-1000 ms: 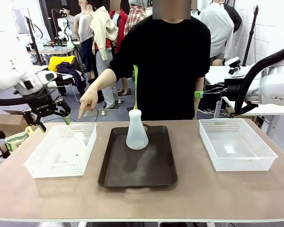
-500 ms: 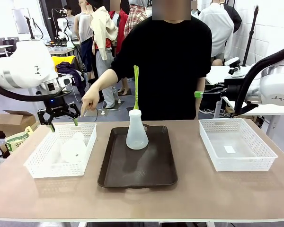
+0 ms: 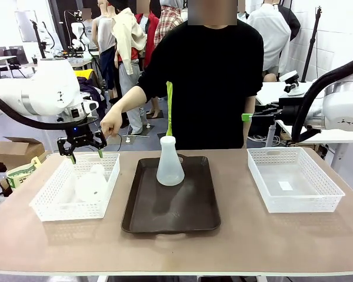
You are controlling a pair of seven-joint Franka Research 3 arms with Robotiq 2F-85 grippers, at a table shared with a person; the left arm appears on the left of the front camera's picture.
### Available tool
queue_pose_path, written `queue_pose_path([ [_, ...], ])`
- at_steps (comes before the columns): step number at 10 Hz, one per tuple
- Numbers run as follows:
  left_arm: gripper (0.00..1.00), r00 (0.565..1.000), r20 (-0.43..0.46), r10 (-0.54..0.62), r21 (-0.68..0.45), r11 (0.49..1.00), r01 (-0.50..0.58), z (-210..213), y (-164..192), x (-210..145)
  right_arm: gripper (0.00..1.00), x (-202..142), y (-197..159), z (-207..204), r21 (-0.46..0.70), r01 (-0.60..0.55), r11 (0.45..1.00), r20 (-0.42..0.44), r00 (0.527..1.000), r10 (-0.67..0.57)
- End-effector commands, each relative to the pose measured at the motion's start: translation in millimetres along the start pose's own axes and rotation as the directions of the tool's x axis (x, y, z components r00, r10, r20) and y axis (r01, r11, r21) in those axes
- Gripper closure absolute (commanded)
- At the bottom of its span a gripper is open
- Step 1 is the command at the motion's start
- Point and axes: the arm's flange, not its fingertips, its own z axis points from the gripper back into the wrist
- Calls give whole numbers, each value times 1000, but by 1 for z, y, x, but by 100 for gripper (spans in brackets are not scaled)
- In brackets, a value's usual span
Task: Prepare the laboratory tools.
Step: Pick up the Big flask that the person points to.
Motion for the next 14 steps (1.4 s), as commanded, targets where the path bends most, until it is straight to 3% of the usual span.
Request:
queue_pose_path([
  [1,0,999,36,19,-14,1000,-19,5,0,-3,0,1,0,0,0,9,1000,-12,1000,-9],
  [2,0,1000,0,0,0,1000,0,0,0,0,0,1,0,0,0,9,1000,-12,1000,-9],
  [7,0,1000,-11,14,32,999,-14,-13,-8,4,0,1,0,0,0,9,1000,-12,1000,-9],
  [12,0,998,43,50,58,997,-53,-35,-24,25,0,1,0,0,0,9,1000,-12,1000,-9],
  [14,0,1000,22,22,37,999,-22,-47,-20,25,0,1,0,0,0,9,1000,-12,1000,-9],
])
